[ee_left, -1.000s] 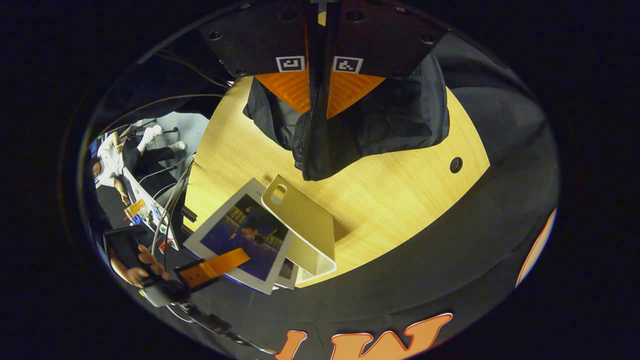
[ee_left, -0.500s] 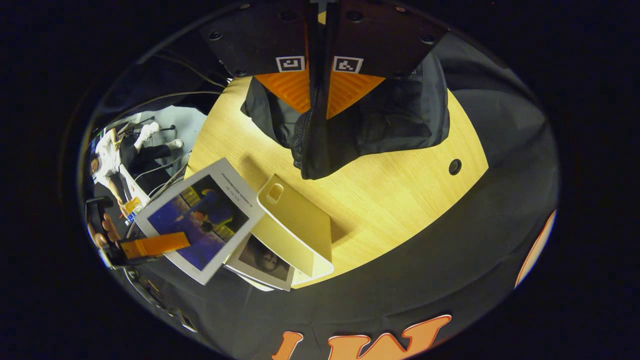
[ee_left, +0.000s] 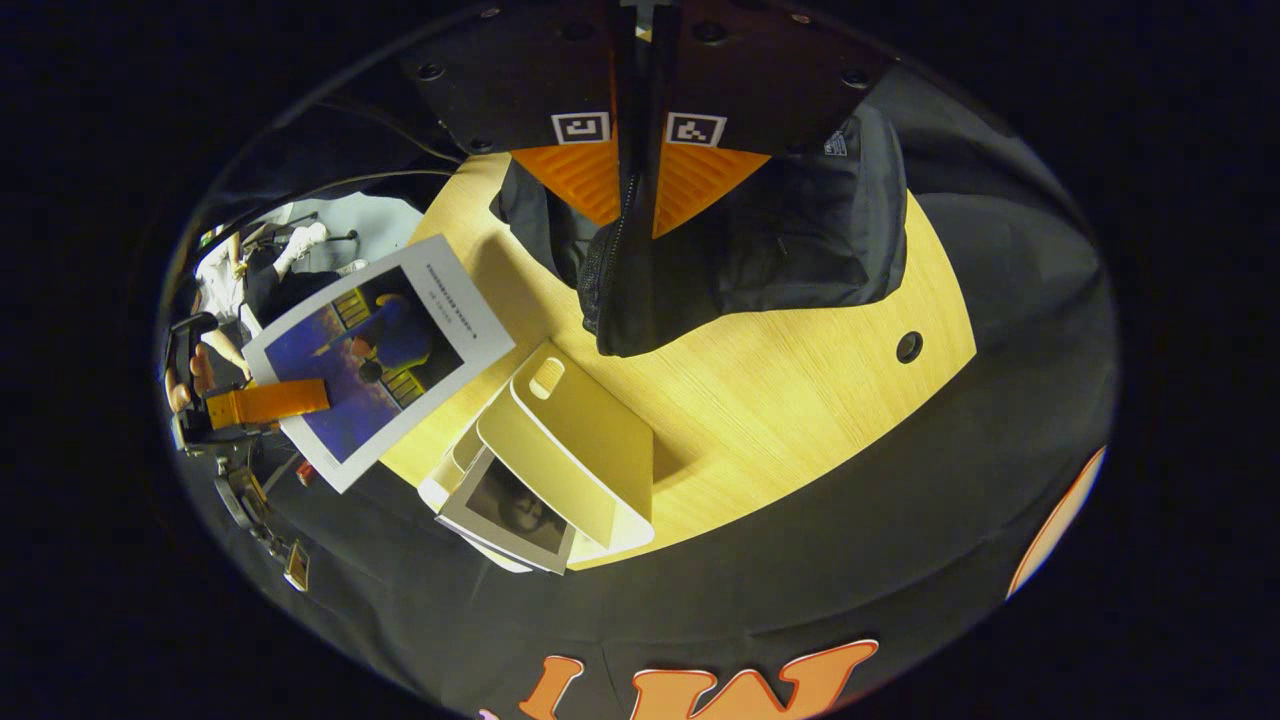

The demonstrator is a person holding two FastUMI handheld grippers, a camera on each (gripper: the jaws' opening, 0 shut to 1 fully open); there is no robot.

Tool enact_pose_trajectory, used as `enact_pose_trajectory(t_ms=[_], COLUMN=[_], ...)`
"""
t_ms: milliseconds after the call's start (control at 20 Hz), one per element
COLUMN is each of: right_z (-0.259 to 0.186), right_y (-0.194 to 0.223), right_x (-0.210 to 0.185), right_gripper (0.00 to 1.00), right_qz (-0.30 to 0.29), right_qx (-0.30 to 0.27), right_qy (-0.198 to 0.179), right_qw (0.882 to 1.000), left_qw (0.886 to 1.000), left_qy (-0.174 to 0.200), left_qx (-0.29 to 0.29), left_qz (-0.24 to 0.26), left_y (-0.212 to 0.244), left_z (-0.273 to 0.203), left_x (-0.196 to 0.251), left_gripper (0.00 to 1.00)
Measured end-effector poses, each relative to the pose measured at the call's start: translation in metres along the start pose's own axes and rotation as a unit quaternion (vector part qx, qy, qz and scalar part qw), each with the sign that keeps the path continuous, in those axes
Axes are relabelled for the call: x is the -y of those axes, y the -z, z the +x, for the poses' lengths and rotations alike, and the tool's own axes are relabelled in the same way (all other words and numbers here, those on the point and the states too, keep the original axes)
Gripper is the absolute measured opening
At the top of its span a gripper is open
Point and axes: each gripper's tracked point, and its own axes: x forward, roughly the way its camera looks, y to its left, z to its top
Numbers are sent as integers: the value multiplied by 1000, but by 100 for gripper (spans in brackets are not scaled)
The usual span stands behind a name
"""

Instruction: Open the schoolbag, grab two books from the bookshelf and put them into the schoolbag.

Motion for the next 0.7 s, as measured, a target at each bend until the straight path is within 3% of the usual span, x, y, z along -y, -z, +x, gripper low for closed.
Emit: enact_pose_trajectory(t_ms=[350,550,700], right_z=[24,65,97], right_y=[19,34,44], right_x=[-35,-67,-86], right_gripper=[32,32,32], right_qz=[62,105,137], right_qx=[12,7,2], right_qy=[-106,-178,-211], right_qw=[992,978,968], left_qw=[999,998,997], left_qy=[1,2,-1], left_qx=[23,43,53], left_qz=[-33,-45,-53], left_y=[-7,-11,-12], left_z=[-2,-1,-2], left_x=[3,4,5], left_gripper=[7,7,6])
